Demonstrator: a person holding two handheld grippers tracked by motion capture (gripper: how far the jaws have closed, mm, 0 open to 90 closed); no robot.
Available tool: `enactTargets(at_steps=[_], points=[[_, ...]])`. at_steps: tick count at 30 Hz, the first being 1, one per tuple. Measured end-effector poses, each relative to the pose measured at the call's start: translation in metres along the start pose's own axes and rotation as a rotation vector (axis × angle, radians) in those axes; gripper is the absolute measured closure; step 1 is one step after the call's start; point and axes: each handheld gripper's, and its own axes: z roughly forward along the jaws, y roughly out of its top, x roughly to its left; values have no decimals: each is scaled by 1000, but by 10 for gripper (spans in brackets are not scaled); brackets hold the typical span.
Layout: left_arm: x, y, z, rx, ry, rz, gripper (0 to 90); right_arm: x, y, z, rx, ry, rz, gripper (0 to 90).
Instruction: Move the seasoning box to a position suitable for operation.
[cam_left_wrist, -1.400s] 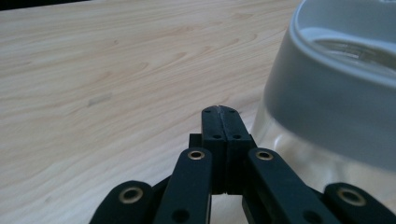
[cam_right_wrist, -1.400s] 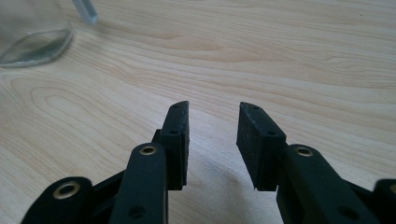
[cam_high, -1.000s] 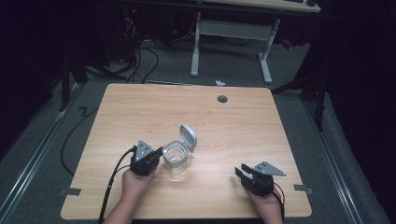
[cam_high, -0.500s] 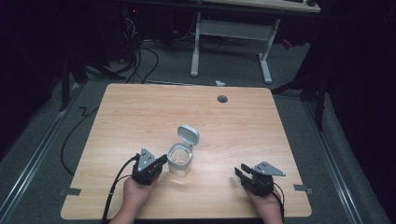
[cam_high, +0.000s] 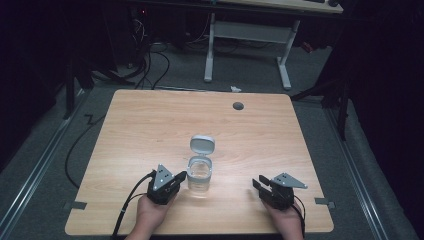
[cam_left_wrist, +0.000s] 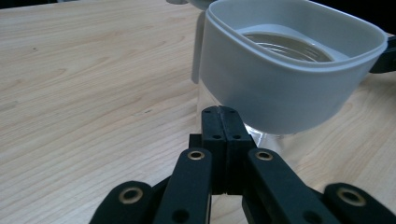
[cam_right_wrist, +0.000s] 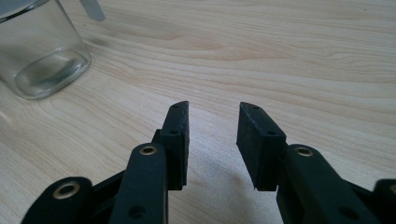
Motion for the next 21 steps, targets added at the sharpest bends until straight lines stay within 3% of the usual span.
enactTargets(at_steps=[10,16,21], points=[[-1,-2,0,6,-3,13,899,0,0,0,6,3,0,645],[4,-2,-9,-5,4,16,865,1,0,2,10,10,-5,645],[7,-9,-18,14,11,11,836,6,0,4,12,9,-24,644]])
